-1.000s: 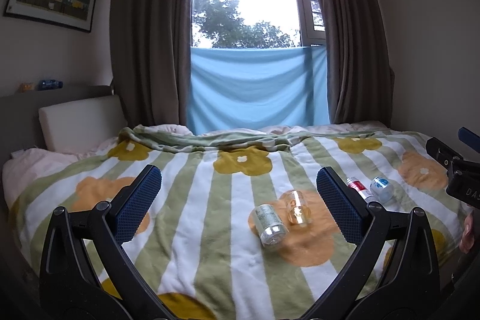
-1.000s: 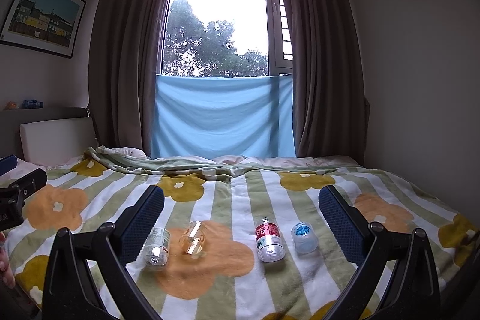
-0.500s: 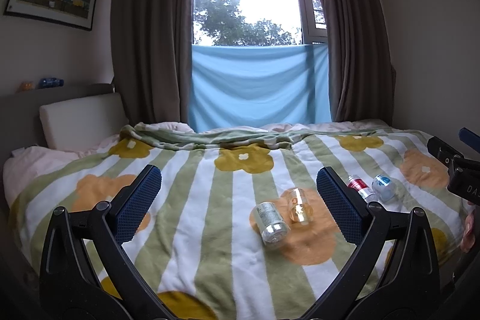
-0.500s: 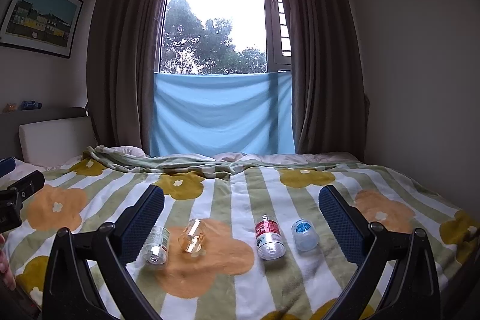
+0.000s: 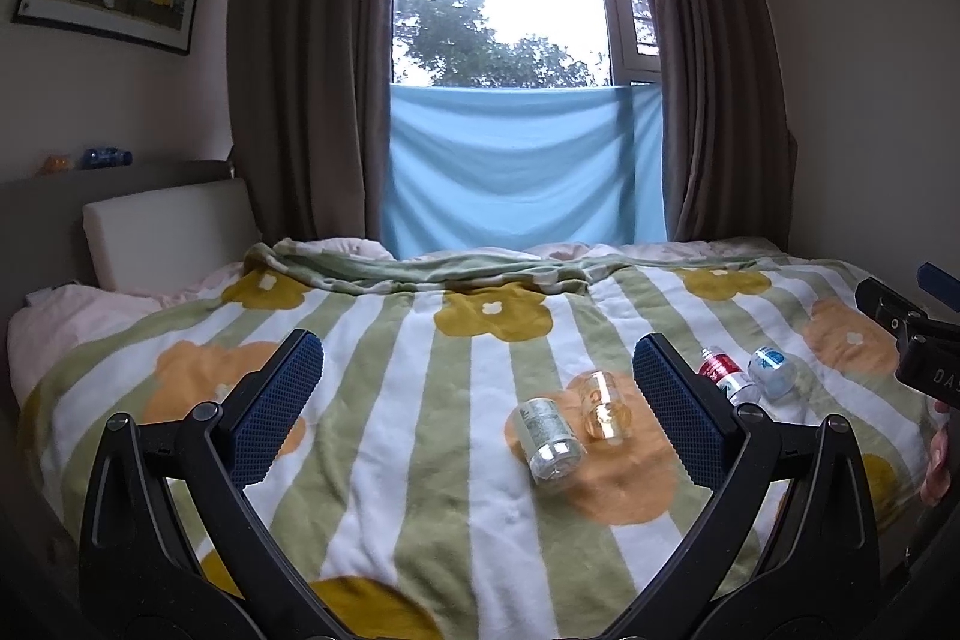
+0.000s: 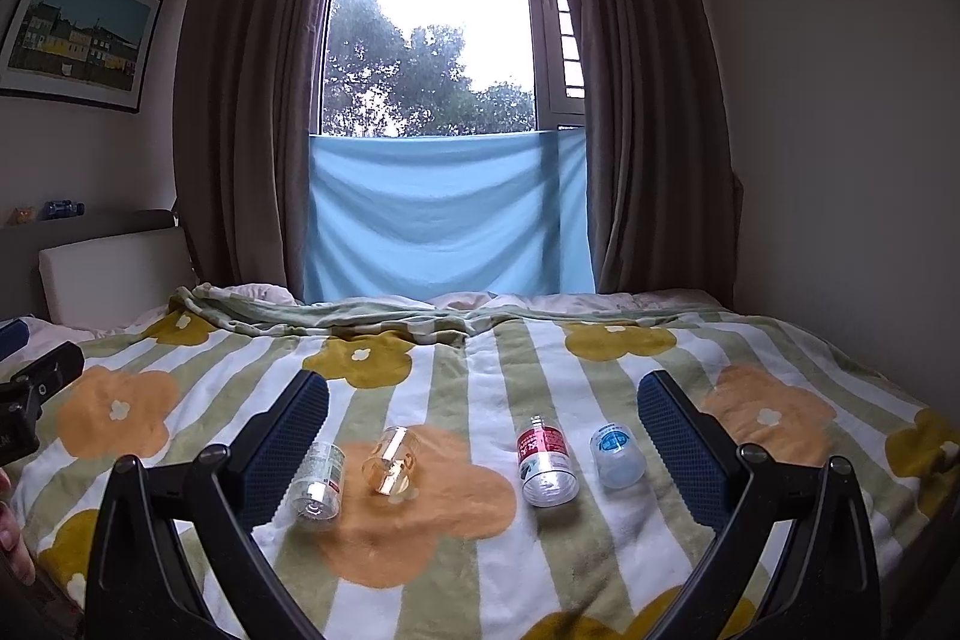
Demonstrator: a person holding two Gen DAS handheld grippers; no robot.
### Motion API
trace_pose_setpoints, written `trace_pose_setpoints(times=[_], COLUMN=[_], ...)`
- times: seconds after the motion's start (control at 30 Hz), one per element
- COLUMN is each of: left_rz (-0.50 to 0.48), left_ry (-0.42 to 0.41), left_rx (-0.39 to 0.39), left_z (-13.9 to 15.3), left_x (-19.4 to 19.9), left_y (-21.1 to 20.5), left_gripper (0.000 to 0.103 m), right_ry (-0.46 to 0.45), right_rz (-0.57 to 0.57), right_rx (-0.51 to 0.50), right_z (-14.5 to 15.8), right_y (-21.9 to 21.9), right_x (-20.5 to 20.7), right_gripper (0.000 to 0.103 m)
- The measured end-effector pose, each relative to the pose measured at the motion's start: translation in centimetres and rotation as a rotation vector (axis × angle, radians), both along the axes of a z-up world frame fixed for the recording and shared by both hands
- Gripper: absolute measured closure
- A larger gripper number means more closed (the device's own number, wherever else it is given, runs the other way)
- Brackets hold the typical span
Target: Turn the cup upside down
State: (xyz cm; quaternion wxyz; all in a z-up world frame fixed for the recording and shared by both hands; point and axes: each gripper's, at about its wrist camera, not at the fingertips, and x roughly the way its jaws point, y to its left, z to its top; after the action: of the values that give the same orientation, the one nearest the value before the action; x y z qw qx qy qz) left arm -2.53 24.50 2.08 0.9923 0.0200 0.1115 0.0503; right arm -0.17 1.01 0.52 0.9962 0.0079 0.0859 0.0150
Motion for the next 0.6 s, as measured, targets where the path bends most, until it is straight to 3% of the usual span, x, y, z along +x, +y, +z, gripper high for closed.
trace_pose_setpoints(times=[0.6], left_rz=[0.007], left_ry=[0.004], left_rx=[0.006], left_z=[-0.61], left_x=[-0.07], left_y=[-0.13], left_gripper=[0.000], right_ry=[0.019], right_rz=[0.006], right_rx=[-0.012], right_z=[-0.05], right_y=[0.42], right_x=[0.46], right_gripper=[0.000])
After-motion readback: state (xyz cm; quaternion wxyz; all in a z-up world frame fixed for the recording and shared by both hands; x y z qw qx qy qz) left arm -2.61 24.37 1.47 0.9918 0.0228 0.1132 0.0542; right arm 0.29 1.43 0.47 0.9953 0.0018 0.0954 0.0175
